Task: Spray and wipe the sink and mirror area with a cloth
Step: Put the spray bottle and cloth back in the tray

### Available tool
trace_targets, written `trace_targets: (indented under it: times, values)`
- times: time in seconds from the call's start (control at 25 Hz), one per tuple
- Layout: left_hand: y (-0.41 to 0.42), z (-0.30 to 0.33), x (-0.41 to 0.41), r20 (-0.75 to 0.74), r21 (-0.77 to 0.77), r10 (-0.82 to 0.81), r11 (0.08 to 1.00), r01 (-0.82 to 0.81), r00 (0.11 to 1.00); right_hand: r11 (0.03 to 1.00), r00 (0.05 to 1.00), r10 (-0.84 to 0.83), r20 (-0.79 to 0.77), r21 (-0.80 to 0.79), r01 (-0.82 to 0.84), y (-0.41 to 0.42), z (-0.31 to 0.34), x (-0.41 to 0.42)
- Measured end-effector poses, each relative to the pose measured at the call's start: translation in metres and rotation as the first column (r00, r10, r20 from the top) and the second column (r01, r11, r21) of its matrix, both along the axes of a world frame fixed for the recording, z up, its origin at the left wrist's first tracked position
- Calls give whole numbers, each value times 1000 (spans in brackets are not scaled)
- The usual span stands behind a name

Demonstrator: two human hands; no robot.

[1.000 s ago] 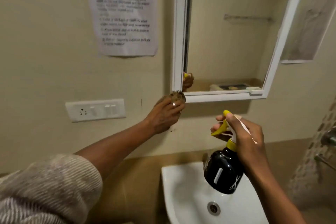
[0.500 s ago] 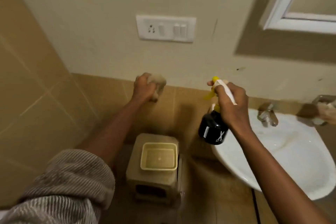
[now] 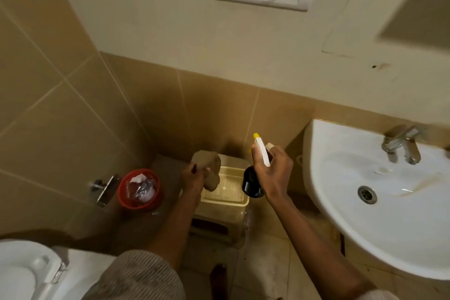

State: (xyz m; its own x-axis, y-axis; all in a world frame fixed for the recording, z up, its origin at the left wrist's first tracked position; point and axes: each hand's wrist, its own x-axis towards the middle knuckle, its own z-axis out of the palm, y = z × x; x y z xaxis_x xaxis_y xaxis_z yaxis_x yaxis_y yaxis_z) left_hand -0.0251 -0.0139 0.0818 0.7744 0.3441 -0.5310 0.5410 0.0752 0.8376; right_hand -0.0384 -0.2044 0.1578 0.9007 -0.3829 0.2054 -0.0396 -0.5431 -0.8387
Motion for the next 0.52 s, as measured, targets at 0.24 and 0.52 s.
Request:
trace_targets:
  times: [0.24,0.52]
  values:
    - [-3,-71,10,-74,107,4,994,4,997,988,974,-84,-212,112,109,5,-81,12]
    - [-16,-118,34,-126,211,-53,974,79,991,998,930,-30,-366,43,49,15,-142,37]
